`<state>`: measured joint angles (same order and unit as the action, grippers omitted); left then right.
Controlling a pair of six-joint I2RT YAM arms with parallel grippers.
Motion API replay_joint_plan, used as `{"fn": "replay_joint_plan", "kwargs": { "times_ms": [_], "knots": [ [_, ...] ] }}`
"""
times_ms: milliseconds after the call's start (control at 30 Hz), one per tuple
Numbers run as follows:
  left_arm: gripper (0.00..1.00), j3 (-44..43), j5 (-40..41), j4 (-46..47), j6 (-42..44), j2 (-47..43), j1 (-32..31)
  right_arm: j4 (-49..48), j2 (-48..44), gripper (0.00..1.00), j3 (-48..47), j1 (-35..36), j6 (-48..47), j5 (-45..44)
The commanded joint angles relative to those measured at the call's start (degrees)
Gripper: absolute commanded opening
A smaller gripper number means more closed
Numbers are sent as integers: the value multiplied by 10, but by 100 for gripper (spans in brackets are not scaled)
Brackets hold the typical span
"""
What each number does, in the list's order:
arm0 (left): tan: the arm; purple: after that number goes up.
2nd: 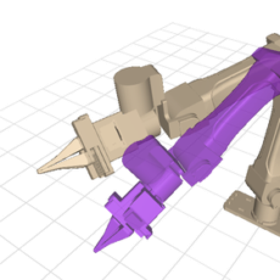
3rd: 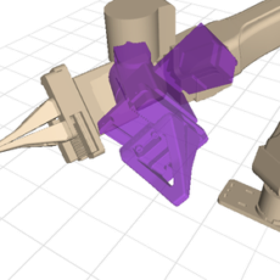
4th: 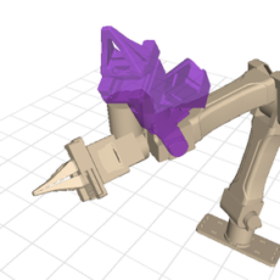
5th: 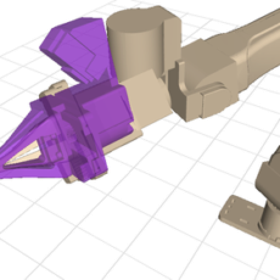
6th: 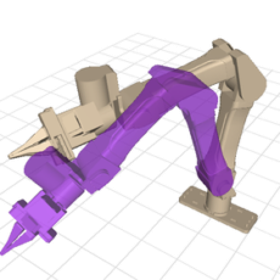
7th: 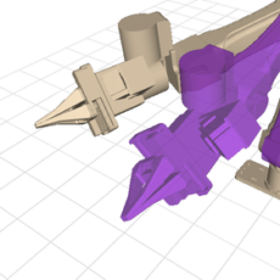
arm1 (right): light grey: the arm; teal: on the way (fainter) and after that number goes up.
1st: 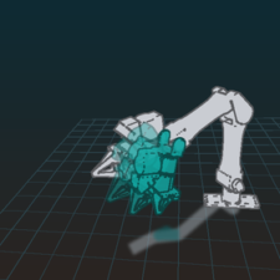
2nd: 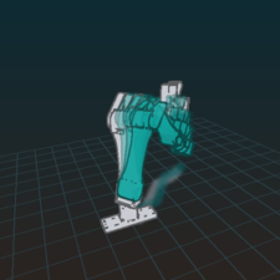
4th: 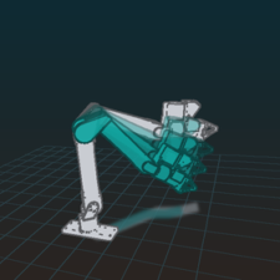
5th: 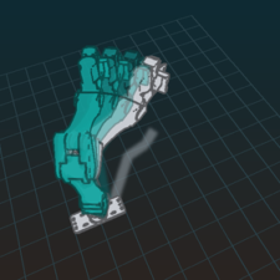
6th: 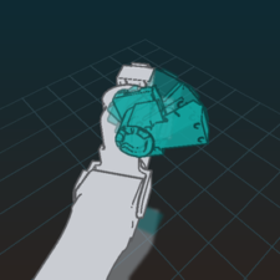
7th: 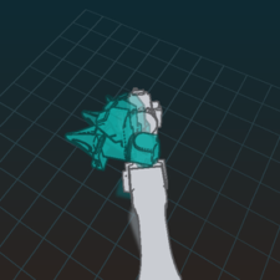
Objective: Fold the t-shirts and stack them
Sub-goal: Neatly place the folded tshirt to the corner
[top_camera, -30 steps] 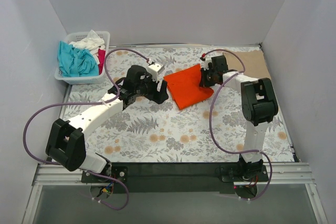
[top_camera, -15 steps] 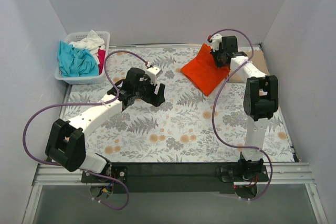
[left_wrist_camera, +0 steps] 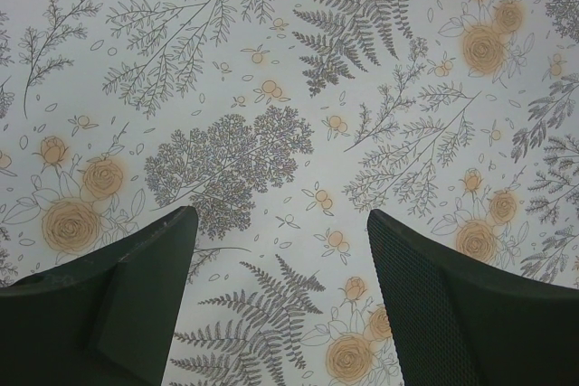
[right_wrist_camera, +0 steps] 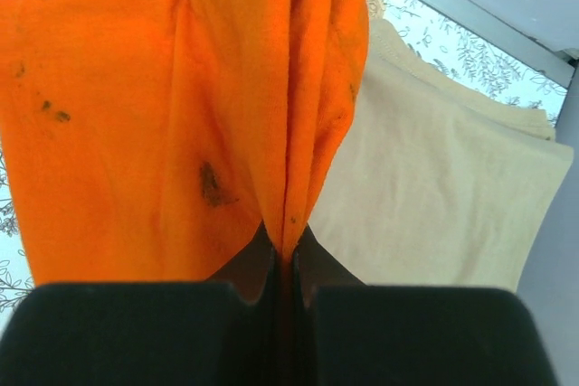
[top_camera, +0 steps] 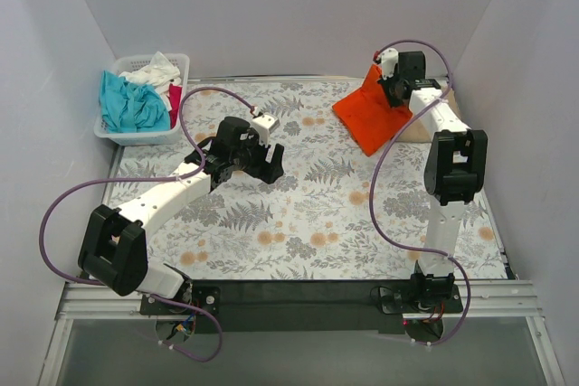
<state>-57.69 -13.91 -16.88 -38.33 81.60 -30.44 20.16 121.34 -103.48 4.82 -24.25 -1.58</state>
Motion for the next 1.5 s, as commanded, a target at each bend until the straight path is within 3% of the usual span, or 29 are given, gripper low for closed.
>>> {"fn": "replay_joint_plan", "kwargs": {
  "times_ms": [0, 1467],
  "knots": [
    [70, 2, 6, -5, 8, -22, 4, -3, -14, 1, -45, -9, -8, 2],
    [71, -8, -2, -3, 16, -1, 3, 128, -34, 1, -212, -74, 44, 59]
  ]
}}
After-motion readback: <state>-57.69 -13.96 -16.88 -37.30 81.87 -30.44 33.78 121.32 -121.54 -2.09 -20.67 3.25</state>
